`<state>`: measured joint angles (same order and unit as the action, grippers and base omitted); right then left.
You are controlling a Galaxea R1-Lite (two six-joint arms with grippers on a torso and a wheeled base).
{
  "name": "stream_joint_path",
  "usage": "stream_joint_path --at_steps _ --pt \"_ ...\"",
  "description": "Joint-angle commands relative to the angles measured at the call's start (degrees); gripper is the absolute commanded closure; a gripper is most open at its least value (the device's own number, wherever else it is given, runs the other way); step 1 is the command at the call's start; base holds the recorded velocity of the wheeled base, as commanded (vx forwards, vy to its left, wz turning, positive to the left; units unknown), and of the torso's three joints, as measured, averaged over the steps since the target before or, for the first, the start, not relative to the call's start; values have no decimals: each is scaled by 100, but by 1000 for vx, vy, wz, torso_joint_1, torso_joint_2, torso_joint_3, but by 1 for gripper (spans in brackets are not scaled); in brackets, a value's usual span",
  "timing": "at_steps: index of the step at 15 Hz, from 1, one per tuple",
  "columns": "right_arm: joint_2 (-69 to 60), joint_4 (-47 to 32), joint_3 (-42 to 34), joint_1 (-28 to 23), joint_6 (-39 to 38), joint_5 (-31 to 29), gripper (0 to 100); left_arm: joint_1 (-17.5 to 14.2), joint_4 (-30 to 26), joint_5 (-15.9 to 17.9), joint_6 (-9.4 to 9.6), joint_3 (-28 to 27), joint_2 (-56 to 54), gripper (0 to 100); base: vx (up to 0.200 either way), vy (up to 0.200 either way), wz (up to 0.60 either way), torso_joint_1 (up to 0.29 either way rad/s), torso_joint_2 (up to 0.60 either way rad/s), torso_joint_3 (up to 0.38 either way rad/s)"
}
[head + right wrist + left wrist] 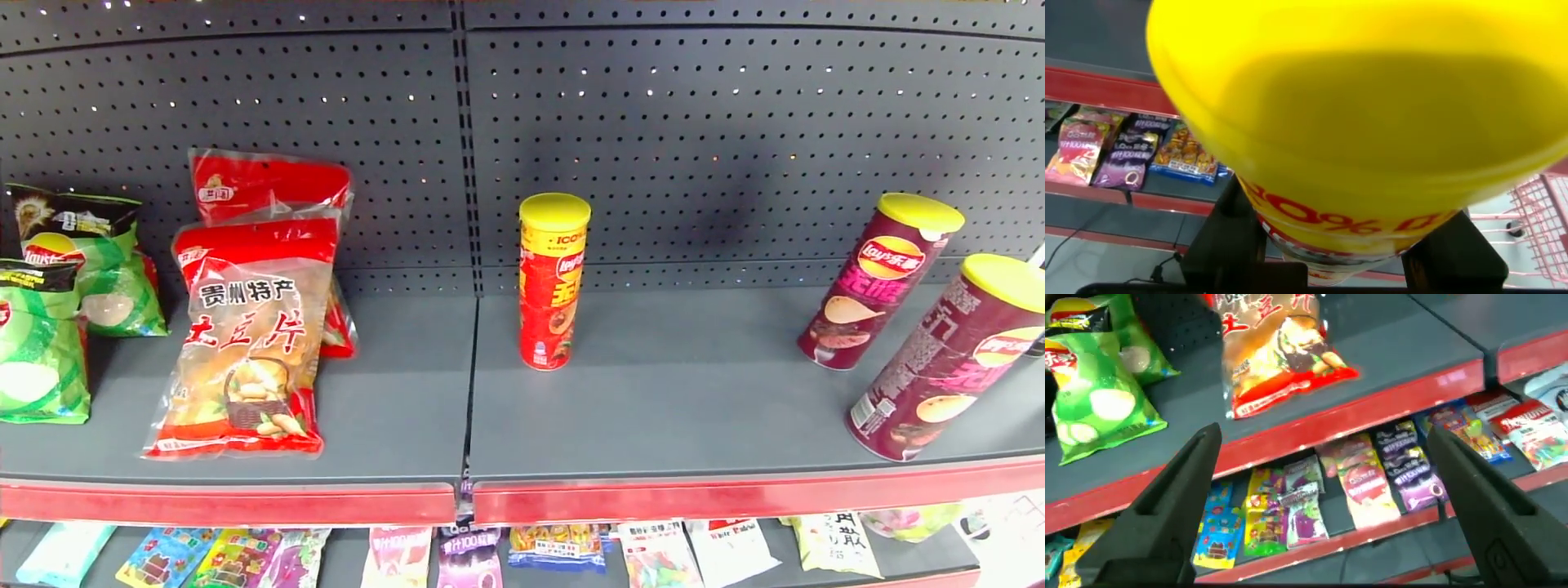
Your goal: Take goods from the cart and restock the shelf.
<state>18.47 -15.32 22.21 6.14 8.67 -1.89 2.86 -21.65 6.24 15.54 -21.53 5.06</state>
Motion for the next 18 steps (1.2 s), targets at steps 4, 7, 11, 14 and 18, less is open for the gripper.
stream_joint_path --at_steps 4,7,11,14,18 --pt "-186 -6 -156 168 -5 409 100 144 1383 1925 -271 -466 2939 0 0 0 0 0 0 0" --pt "-238 -32 -164 203 3 541 100 1146 1532 2768 -236 -1125 4398 0 0 0 0 0 0 0" --pt "-203 -23 -129 212 -5 567 100 2218 2174 2751 -297 -2857 7228 0 0 0 0 0 0 0" --pt "-89 -15 -129 238 -23 866 100 2596 2490 2724 -658 -3683 8310 0 0 0 0 0 0 0" --pt "104 -15 -94 238 -23 1059 100 2675 2517 2610 -711 -4527 9215 0 0 0 0 0 0 0"
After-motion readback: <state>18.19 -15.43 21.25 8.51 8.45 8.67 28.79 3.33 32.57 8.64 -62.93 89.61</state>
